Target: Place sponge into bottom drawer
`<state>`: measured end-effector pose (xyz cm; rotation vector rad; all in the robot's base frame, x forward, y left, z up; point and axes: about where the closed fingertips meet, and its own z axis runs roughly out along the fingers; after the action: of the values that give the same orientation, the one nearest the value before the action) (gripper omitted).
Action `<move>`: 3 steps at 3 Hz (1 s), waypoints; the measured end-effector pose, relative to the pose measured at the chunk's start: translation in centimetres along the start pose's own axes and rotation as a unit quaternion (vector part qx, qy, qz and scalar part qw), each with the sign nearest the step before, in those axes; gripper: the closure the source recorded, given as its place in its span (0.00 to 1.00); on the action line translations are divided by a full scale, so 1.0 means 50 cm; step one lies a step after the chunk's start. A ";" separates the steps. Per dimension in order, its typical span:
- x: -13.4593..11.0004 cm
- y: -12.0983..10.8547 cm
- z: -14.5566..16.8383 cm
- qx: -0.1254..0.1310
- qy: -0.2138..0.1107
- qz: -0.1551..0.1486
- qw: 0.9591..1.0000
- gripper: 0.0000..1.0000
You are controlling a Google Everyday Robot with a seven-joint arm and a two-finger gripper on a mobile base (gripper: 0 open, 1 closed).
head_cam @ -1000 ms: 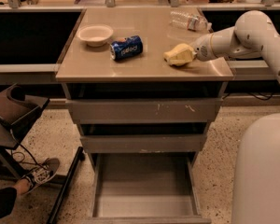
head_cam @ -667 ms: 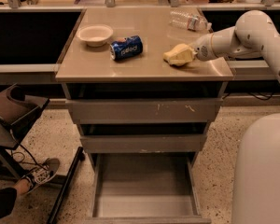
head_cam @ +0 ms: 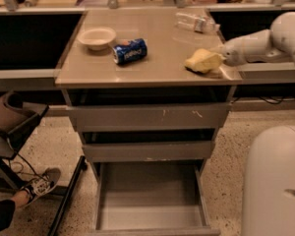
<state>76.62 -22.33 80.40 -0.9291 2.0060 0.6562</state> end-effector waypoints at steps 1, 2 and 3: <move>-0.019 0.001 -0.007 0.000 0.000 0.000 1.000 1.00; -0.019 0.001 -0.007 0.000 0.000 0.000 1.000 1.00; -0.053 0.030 0.001 -0.027 -0.008 -0.001 1.000 1.00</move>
Offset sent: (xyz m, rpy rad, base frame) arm -0.1180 -0.3191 0.1397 0.1591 -0.1338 0.4435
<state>76.49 -20.39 82.74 -0.9544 1.9820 0.7173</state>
